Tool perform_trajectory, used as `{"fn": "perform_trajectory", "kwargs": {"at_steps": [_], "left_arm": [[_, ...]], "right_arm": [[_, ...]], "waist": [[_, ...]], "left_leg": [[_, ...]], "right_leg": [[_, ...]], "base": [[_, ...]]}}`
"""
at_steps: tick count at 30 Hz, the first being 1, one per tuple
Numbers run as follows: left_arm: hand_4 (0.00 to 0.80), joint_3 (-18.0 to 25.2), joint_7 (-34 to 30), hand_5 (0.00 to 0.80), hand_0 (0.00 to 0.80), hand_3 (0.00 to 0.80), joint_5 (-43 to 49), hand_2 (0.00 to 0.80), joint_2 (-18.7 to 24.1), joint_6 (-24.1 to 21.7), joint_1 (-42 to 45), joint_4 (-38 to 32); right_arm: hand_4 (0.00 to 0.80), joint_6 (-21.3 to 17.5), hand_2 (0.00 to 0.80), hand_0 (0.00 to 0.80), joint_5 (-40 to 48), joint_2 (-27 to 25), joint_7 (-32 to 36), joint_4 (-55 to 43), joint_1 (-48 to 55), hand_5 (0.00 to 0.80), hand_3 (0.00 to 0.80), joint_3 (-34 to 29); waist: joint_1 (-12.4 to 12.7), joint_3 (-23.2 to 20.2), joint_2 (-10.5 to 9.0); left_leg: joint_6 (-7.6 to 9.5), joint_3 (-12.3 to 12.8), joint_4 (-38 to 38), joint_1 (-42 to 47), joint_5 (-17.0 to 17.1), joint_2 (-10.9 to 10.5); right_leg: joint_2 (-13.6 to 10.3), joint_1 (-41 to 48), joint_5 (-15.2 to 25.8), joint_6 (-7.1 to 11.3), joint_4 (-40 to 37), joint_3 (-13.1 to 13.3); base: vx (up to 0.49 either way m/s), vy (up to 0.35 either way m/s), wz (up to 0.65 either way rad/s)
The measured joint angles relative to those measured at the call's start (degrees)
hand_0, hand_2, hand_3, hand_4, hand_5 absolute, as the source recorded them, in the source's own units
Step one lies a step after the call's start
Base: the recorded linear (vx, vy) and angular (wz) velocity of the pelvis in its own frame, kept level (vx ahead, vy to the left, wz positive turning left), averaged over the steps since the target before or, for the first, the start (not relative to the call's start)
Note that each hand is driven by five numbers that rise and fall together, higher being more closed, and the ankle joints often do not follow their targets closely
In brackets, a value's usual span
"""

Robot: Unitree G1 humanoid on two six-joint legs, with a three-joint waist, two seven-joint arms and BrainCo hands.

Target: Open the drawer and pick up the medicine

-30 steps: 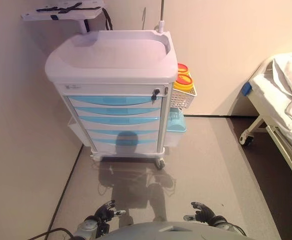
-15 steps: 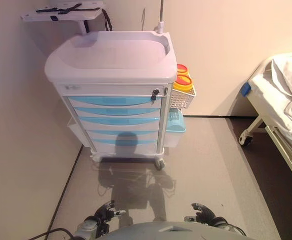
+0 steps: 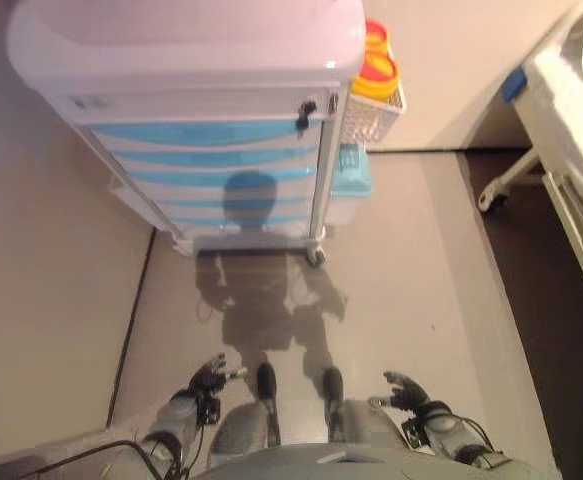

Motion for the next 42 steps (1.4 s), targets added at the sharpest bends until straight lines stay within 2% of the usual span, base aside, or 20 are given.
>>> {"fn": "perform_trajectory", "kwargs": {"at_steps": [6,11,16,19,25,29,32,38,39,42], "left_arm": [[0.0,2.9,1.28,0.0,0.0,0.0,-8.68,0.0,0.38,-3.56,-5.95,-6.76],[0.0,4.27,2.14,0.0,0.0,0.0,-15.09,0.0,1.06,-5.3,-10.11,-12.93],[0.0,6.35,1.56,0.0,0.0,0.0,-25.2,0.0,3.85,-5.99,-13.3,-18.4],[0.0,7.99,-1.21,0.0,0.0,0.0,-33.79,0.0,6.76,-5.89,-16.4,-20.73],[0.0,12.42,-7.89,0.0,0.0,0.0,-49.07,0.0,11.11,-5.95,-24.1,-21.47],[0.0,14.4,-11.27,0.0,0.0,0.0,-55.79,0.0,14.31,-6.0,-27.86,-21.46],[0.0,15.18,-12.78,0.0,0.0,0.0,-58.9,0.0,15.84,-5.97,-30.51,-21.44],[0.0,15.09,-12.64,0.0,0.0,0.0,-63.63,0.0,20.25,-5.36,-36.34,-21.31],[0.0,14.96,-11.91,0.0,0.0,0.0,-64.2,0.0,20.72,-4.79,-37.54,-20.88],[0.0,14.85,-9.22,0.0,0.0,0.0,-65.38,0.0,22.17,-3.08,-41.12,-16.69]], "right_arm": [[0.0,-0.28,0.0,0.0,3.7,0.03,-1.44,-2.03,-3.65,0.0,0.0,-0.03],[0.0,-0.3,0.0,0.0,6.52,-0.06,-1.78,-4.42,-5.28,0.0,0.0,0.06],[0.0,0.13,0.0,0.0,8.71,-0.15,-2.25,-6.97,-5.28,0.0,0.0,0.49],[0.0,0.07,0.0,0.0,9.17,-0.4,-2.27,-7.12,-4.95,0.0,0.0,0.49],[0.0,-0.56,0.0,0.0,9.19,-0.52,-1.97,-7.08,-2.31,0.0,0.0,0.68],[0.0,-1.62,0.0,0.0,9.21,-0.48,-1.15,-7.41,-1.63,0.0,0.0,1.01],[0.0,-2.3,0.0,0.0,9.33,-0.49,-0.92,-7.99,-1.14,0.0,0.0,2.23],[0.0,-2.82,0.0,0.0,10.45,-0.61,-0.4,-9.26,-0.41,0.0,0.0,5.29],[0.0,-2.89,0.0,0.0,10.51,-0.58,-0.3,-9.29,-0.24,0.0,0.0,5.1],[0.0,-2.96,0.0,0.0,10.83,-0.64,0.02,-9.54,-0.23,0.0,0.0,5.27]], "waist": [[-1.16,5.91,-3.34],[-1.42,8.65,-5.39],[-2.94,10.14,-6.69],[-3.65,10.57,-7.48],[-5.23,11.17,-8.52],[-6.06,11.93,-10.39],[-6.11,11.96,-10.7],[-6.25,11.57,-11.35],[-6.53,11.52,-11.41],[-6.88,11.48,-11.46]], "left_leg": [[1.4,1.03,8.58,-8.6,-2.56,-0.94],[2.07,1.4,17.21,-16.11,-5.73,-0.09],[2.69,1.71,23.24,-21.4,-8.16,0.89],[3.1,1.67,25.87,-22.92,-9.53,1.13],[3.93,1.7,30.18,-25.26,-11.85,1.73],[4.22,2.28,31.58,-25.53,-12.72,2.04],[4.36,2.22,33.13,-26.03,-13.68,2.5],[4.55,2.09,36.02,-26.26,-15.89,3.01],[4.85,1.95,36.24,-26.34,-15.59,3.11],[4.76,1.55,37.2,-26.98,-16.34,3.07]], "right_leg": [[-0.73,-9.23,-1.49,0.93,7.7,2.56],[-0.22,-14.72,-1.46,1.16,10.96,4.04],[0.25,-18.51,-1.25,1.6,13.27,4.56],[0.58,-19.5,-1.53,1.83,14.31,5.25],[0.91,-20.62,-1.83,2.49,15.68,5.78],[1.08,-20.76,-2.03,2.81,16.31,6.37],[1.45,-20.71,-2.28,3.12,16.37,6.42],[2.04,-20.34,-2.59,3.53,16.99,6.63],[2.1,-20.37,-2.23,4.08,17.38,6.72],[2.05,-20.41,-2.37,4.12,17.37,6.35]], "base": [[-0.051,0.052,-0.16],[-0.032,0.04,-0.15],[0.02,0.048,-0.09],[0.059,0.018,-0.13],[0.064,0.002,-0.08],[0.059,-0.018,-0.08],[0.143,0.003,-0.08],[0.023,-0.035,-0.12],[0.043,-0.035,-0.04],[0.063,-0.027,0.01]]}}
